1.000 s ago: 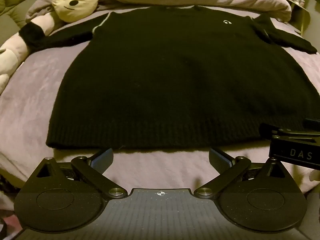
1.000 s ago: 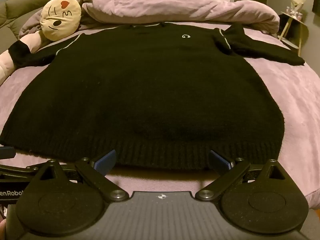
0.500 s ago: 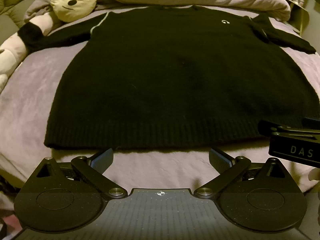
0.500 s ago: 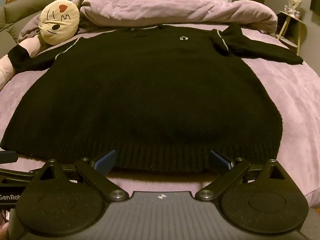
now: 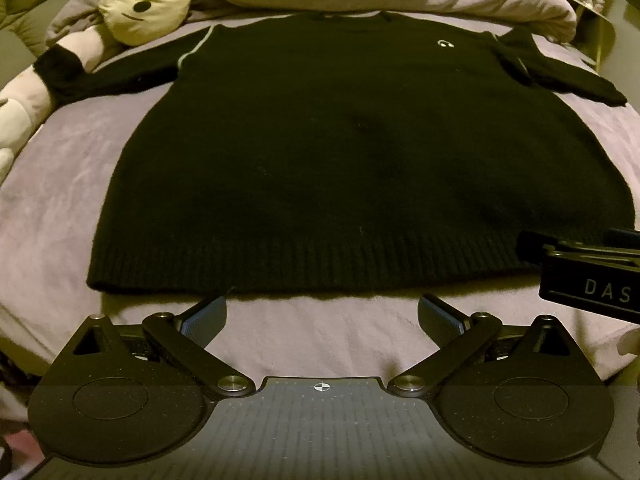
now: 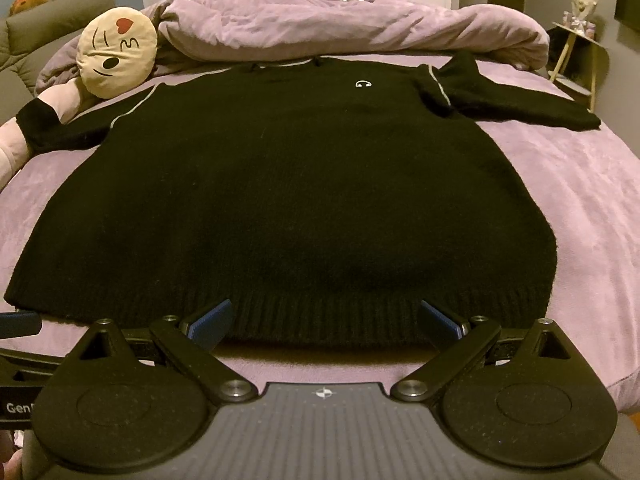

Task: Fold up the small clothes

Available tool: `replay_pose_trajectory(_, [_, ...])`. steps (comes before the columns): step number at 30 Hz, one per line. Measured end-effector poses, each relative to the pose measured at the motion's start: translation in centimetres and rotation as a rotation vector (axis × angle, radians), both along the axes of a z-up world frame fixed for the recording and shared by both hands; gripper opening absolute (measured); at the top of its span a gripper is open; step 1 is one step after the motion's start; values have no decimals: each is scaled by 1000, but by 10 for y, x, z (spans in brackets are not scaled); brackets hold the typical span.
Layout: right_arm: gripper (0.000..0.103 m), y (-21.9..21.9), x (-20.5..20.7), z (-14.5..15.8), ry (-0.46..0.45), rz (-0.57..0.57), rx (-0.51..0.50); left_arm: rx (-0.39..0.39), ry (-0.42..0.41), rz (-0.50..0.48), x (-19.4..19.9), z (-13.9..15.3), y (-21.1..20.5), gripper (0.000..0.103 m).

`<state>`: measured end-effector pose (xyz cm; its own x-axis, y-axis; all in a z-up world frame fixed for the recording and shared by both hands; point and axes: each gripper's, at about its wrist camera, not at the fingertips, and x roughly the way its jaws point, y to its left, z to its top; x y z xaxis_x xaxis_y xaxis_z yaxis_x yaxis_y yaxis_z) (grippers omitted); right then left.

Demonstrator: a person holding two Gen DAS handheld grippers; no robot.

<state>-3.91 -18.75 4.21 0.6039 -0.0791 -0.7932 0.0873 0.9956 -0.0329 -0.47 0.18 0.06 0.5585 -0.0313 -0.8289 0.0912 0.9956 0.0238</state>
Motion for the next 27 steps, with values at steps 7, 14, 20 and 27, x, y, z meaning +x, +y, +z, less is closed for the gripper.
replay_pose_trajectory(7, [99,0,-3,4,-15,8,0,-11,-8,7,-1,4,1,103])
replay_pose_trajectory(14, [99,2,-7,10,-32,23,-10,-25,-20,10,-5,6,3,103])
replay_pose_trajectory(20, [99,3,-8,11,-36,28,-16,-37,-19,17,-6,8,4,103])
replay_pose_trajectory(27, [99,6,-11,17,-54,37,-29,-42,-28,18,-5,13,6,103])
